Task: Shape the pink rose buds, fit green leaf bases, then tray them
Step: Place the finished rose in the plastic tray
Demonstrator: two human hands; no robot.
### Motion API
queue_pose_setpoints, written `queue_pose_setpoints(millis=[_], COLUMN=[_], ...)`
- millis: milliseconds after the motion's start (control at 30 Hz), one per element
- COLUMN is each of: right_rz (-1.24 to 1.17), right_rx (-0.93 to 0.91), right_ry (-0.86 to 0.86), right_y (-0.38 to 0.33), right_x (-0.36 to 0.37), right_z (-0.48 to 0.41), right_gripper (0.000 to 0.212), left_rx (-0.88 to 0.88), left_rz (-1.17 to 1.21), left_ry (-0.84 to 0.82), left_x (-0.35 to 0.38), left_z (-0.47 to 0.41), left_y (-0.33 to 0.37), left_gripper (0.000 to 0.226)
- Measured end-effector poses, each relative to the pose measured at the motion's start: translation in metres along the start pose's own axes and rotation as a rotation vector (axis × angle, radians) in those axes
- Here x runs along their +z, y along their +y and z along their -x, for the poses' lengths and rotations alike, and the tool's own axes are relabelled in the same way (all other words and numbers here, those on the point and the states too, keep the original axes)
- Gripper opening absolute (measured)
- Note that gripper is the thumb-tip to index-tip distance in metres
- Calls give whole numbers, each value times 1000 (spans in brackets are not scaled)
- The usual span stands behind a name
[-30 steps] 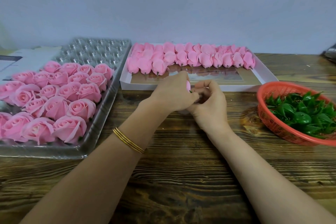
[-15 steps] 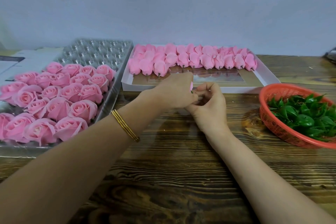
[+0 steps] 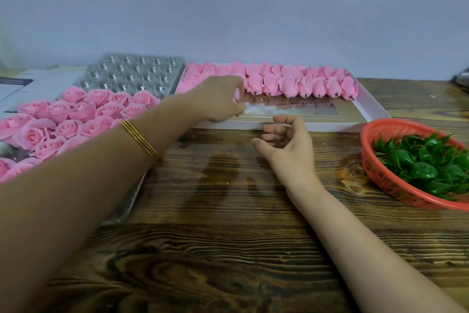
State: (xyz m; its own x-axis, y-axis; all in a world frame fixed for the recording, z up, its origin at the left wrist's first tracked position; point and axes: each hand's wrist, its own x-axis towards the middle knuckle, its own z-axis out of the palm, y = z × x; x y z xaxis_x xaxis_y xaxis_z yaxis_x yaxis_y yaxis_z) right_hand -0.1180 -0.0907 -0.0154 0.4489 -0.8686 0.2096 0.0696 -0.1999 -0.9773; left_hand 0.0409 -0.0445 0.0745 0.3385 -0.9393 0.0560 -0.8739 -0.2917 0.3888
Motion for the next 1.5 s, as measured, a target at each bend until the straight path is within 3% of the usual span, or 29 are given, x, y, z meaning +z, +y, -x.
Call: queue_pose_setpoints(millis=[267,467,633,1300,1400,1500], right_rz=[32,33,53,93,84,80], right_rx=[19,35,33,42,46,52], right_ry=[2,7,2,5,4,4], right_y=[-4,-5,-4,-5,-5,-4], right_x=[0,-1,0,1,1,1], right_z=[2,3,3,4,3,5], right_gripper=[45,43,43,42,41,38], left_rx=[-283,-407,-422,-411,-418,-407], left_rz=[-39,-113,-176,-339,-344,-322], left_ry=[88,-5,-69,-255,-247,-232], left_x=[-53,-66,-67,-53,-50,-47], left_z=[-18,-24,-29,-40,-38,-37], left_y=[-71,-111,-124,-130,-131,-131], left_gripper=[10,16,25,26,38,35])
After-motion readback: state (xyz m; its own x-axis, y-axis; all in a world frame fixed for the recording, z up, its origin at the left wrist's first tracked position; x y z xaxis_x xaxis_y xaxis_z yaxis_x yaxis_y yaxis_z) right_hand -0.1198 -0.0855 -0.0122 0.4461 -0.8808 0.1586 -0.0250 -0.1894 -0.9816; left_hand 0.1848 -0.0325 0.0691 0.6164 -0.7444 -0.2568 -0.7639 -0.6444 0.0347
